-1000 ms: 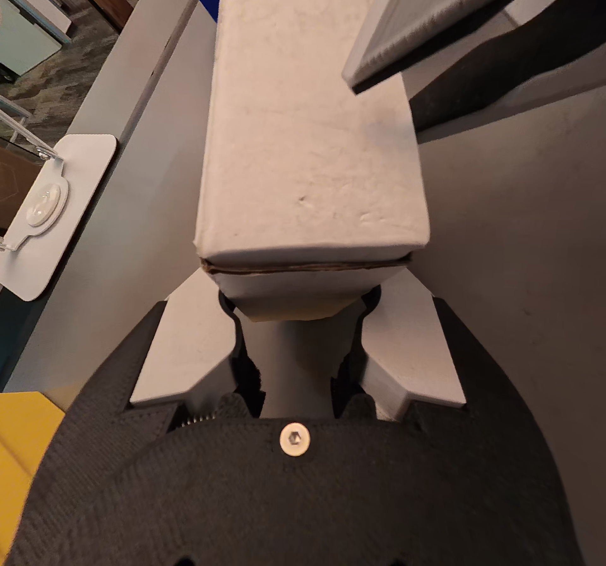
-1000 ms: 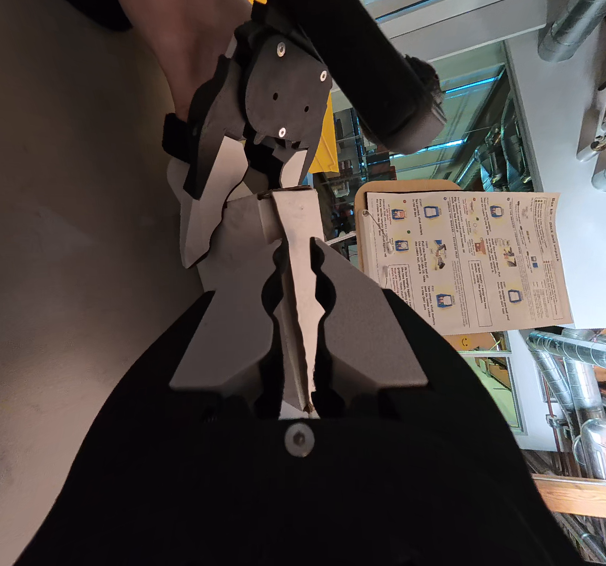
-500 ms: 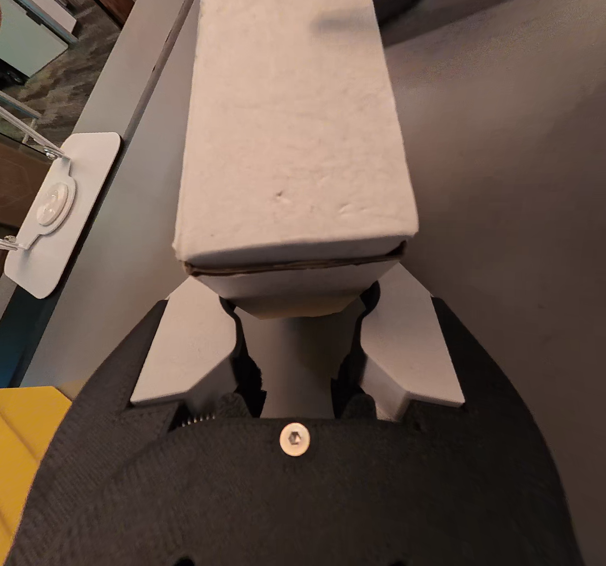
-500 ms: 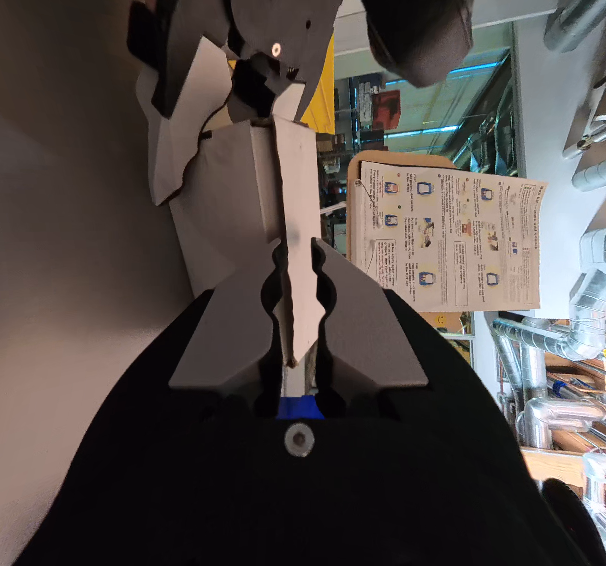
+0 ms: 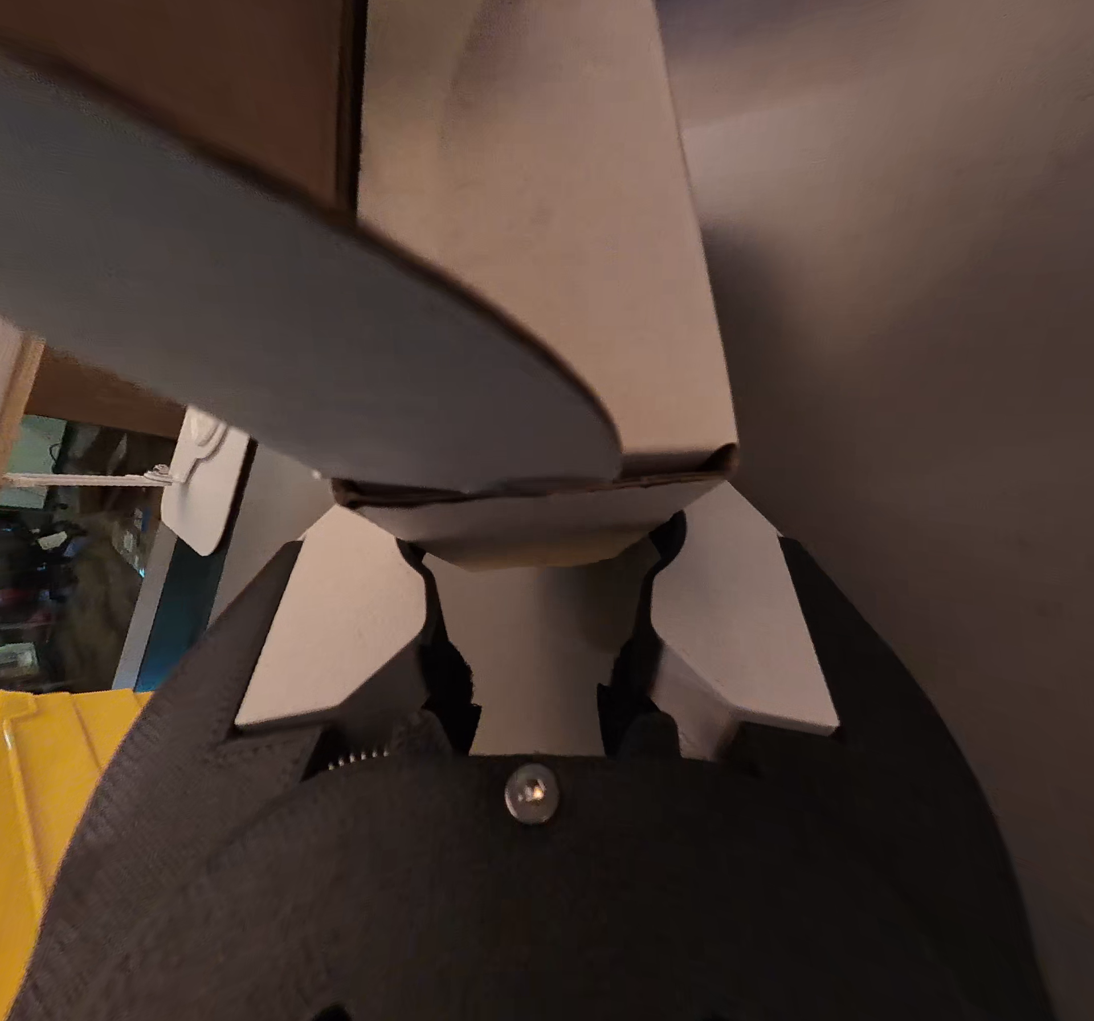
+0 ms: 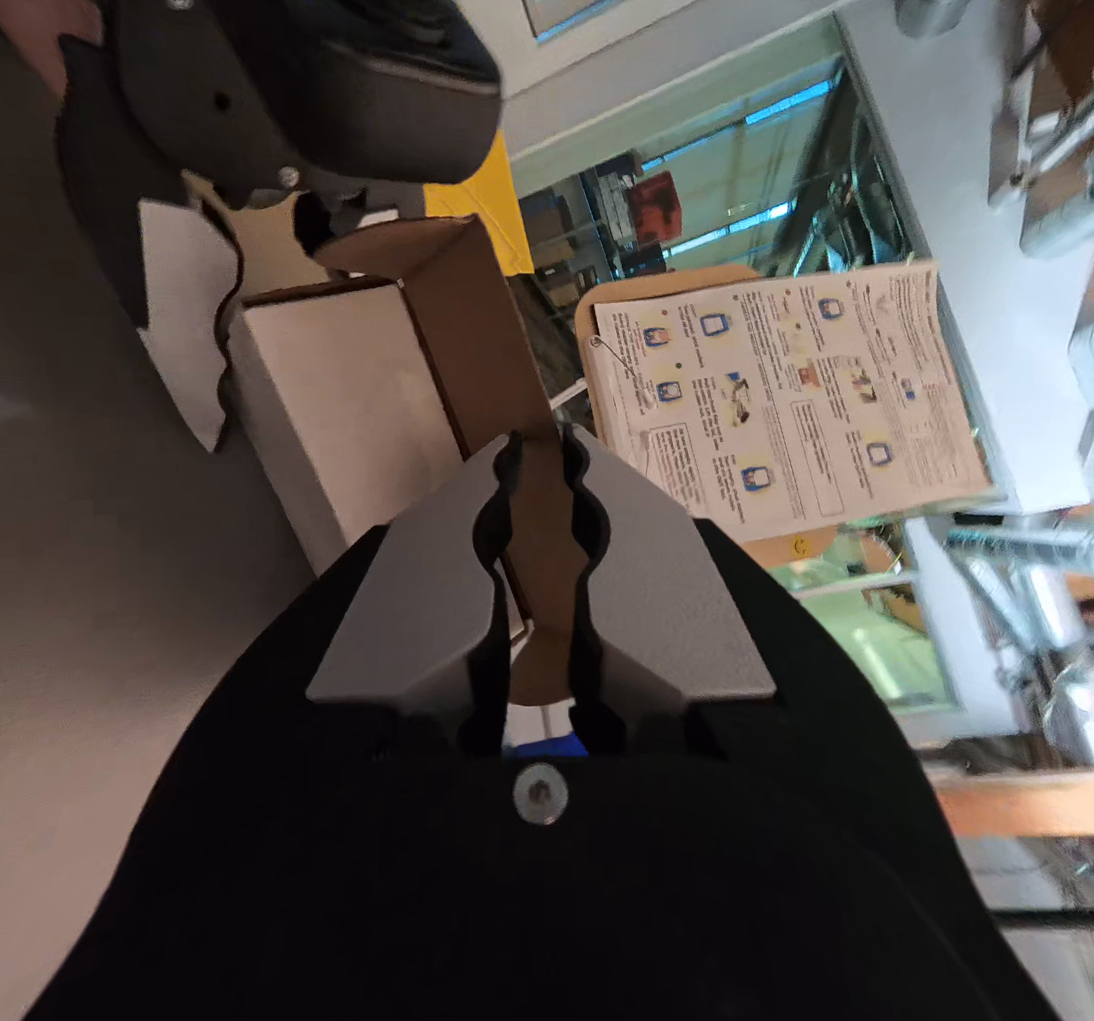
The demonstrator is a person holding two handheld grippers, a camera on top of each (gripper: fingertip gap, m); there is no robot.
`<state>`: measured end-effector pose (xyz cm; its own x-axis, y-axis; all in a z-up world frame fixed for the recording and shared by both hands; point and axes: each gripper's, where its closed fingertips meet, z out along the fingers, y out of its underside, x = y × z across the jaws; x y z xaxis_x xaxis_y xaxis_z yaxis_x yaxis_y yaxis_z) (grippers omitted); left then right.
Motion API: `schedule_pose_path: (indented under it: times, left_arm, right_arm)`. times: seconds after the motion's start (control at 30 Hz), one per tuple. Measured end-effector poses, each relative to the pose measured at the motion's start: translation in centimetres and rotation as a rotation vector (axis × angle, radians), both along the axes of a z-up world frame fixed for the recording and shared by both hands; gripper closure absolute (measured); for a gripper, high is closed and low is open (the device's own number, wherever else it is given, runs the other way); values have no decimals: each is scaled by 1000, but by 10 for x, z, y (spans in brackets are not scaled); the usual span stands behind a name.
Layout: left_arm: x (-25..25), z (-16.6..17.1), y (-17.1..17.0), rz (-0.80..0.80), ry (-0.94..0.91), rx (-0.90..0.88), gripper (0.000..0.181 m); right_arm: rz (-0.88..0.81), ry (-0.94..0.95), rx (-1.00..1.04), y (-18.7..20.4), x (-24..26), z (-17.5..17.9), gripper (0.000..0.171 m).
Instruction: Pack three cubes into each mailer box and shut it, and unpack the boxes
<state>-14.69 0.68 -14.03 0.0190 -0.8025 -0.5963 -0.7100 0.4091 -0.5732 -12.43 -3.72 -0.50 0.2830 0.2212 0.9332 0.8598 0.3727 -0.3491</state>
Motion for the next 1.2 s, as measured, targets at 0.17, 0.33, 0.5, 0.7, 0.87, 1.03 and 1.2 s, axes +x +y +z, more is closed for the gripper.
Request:
schedule_pose_path:
  times: [0.17, 0.33, 0.5, 0.7, 0.87, 1.03, 1.2]
  left_arm:
    - [1, 1, -1, -58, 13, 101, 108]
    - [2, 2, -3, -107, 15, 188, 108]
    - [1, 19, 11, -19, -56, 354, 91]
    - [-5, 79, -7, -22, -342, 357, 64]
    - [-8, 105, -59, -245, -395, 534, 90]
    - [16, 57, -44, -139, -97, 547, 76]
    - [21, 38, -32, -58, -8, 464, 76]
  right_arm:
    - [-20, -144, -125, -3, 4, -18, 149]
    - [-69, -269, -471, -8, 10, -38, 171]
    - [-187, -81, -880, 3, 14, -32, 170]
    - [-302, -5, -1026, 24, 22, -24, 171]
    - [-199, 82, -1082, 31, 17, -22, 171]
    - [-153, 96, -1113, 25, 6, -25, 171]
    - [-185, 38, -1089, 21, 6, -29, 171]
